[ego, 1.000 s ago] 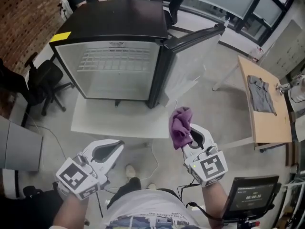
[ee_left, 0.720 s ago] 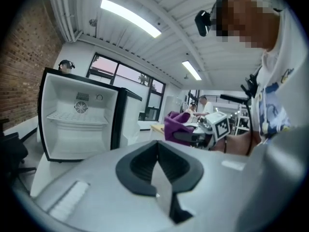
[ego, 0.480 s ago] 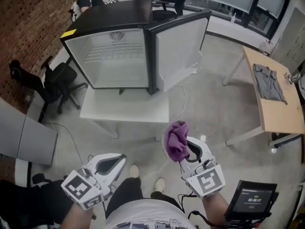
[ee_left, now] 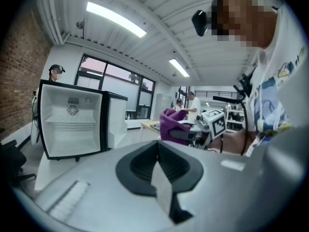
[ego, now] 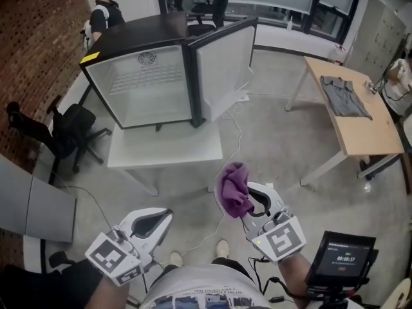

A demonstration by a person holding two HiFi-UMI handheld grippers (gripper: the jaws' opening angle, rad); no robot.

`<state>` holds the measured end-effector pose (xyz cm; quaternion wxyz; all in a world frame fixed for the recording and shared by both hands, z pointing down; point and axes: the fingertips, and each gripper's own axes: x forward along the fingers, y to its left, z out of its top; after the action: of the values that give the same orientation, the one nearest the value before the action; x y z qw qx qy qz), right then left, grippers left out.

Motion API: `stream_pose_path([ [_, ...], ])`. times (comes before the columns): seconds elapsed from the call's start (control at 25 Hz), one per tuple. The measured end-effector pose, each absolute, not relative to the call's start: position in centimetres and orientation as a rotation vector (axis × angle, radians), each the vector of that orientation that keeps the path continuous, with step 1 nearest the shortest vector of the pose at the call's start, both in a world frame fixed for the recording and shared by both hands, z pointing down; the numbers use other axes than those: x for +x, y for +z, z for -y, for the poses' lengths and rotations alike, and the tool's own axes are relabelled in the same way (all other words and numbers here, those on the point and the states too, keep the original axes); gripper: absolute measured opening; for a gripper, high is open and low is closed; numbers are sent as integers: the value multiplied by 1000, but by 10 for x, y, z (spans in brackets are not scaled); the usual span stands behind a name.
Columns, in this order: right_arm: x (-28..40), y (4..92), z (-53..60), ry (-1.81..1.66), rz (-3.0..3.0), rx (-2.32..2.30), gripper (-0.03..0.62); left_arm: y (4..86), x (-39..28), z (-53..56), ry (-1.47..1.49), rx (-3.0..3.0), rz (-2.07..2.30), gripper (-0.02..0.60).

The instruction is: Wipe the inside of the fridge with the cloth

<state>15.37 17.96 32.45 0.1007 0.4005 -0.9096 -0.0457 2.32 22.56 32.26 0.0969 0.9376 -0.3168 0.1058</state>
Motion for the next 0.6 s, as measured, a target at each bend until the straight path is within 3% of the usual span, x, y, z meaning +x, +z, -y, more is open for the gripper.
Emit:
stream_pose_path([
  [0.6, 22, 312, -245, -185, 2624, 1228, 80, 326, -95, -289, 263, 2804, 798, 9],
])
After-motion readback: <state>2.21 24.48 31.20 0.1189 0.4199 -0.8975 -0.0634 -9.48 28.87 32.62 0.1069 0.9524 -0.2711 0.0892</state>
